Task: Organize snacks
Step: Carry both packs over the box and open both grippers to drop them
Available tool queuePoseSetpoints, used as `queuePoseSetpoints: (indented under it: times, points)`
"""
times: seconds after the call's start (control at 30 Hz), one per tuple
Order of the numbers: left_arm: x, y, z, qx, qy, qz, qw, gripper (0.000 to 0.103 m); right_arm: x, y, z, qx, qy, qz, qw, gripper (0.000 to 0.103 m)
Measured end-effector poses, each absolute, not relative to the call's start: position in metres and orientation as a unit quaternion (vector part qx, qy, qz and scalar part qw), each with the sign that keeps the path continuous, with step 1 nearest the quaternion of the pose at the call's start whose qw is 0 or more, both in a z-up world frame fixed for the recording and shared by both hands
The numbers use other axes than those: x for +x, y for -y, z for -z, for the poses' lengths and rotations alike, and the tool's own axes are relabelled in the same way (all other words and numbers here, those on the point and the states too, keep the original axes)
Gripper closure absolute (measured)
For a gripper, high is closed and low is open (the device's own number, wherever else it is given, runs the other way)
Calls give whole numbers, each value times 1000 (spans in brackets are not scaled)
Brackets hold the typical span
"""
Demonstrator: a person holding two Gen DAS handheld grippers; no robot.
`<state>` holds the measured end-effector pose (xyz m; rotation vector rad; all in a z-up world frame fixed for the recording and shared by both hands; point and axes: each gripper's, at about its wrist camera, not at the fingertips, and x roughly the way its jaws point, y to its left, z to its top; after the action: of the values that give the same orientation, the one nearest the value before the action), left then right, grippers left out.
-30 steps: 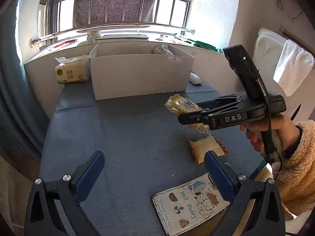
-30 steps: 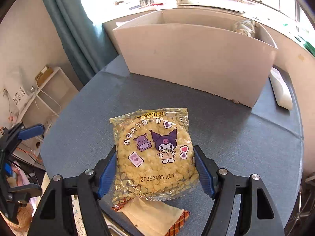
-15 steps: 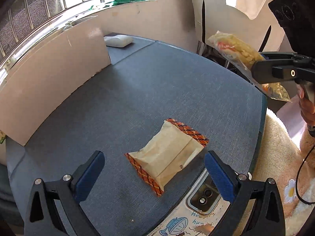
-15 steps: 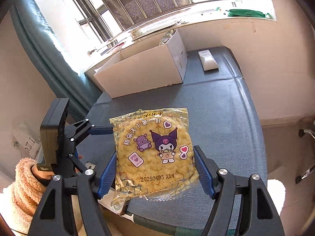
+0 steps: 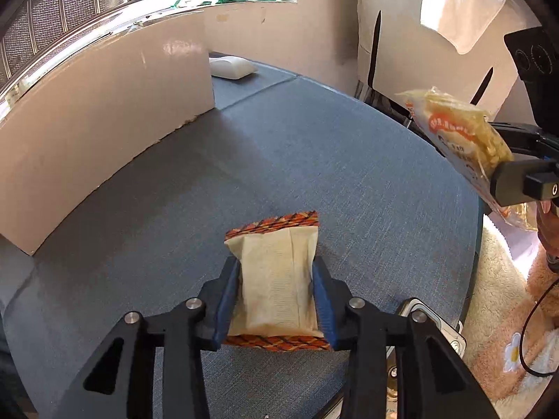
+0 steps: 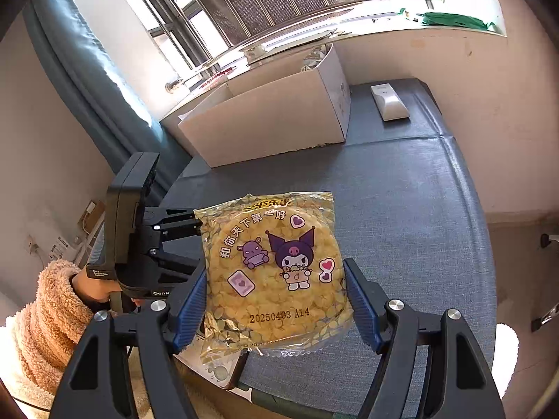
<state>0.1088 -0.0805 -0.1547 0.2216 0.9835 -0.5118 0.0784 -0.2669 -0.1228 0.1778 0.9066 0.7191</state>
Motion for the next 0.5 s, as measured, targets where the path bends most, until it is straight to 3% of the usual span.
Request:
queuePoseSetpoints:
  times: [0.27, 0.5]
  points:
    - [84, 9, 96, -59, -363, 173, 914, 59, 98, 252, 111, 93, -412, -342, 840, 26]
    - [113, -53, 25, -153, -261, 131, 944, 59, 157, 204, 55, 79, -351, -350, 865, 26]
